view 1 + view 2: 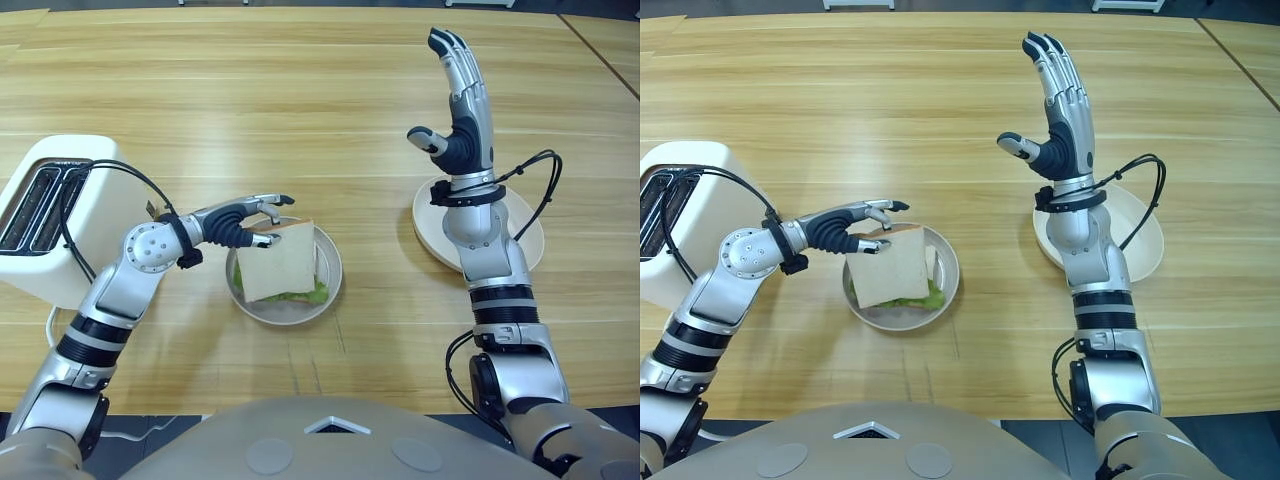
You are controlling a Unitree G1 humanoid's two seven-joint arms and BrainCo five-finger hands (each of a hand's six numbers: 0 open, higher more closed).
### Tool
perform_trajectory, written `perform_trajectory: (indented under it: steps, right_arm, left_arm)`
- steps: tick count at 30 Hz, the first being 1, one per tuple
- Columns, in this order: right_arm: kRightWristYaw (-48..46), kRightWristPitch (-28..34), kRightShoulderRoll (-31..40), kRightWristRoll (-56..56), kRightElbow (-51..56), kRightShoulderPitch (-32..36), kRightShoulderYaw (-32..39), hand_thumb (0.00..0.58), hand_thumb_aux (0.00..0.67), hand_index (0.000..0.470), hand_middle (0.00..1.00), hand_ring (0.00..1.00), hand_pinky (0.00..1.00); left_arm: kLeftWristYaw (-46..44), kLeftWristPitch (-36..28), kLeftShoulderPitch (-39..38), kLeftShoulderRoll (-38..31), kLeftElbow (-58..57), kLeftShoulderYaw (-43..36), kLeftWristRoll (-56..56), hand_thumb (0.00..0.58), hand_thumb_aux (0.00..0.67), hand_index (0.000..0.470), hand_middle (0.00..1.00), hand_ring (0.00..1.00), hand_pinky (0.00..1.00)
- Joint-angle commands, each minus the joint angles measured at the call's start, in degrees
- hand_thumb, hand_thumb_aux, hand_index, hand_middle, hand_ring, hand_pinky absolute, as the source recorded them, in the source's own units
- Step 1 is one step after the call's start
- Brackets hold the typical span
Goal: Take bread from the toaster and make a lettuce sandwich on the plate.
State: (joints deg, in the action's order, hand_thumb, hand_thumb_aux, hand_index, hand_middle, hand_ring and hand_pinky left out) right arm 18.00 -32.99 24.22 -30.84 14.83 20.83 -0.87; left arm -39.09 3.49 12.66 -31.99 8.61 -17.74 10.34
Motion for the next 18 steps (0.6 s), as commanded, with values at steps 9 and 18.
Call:
perform_trajectory:
  steps: [9, 18]
  right_arm:
    - [0.79, -0.07, 0.18, 0.06, -0.08, -0.14, 0.78, 0.0, 0.0, 0.0, 0.0, 0.0, 0.0]
    - [0.68, -0.24, 0.21, 0.07, -0.16, -0.14, 1.04, 0.0, 0.0, 0.0, 0.0, 0.0, 0.0]
  left_arm:
    - [-0.69, 4.65, 2.96, 1.56, -8.23, -1.52, 1.13, 0.58, 0.67, 0.47, 0.0, 0.0, 0.0]
    - [3.62, 10.38, 5.0, 3.07, -17.01, -2.48, 6.38, 0.0, 0.0, 0.0, 0.0, 0.0, 0.0]
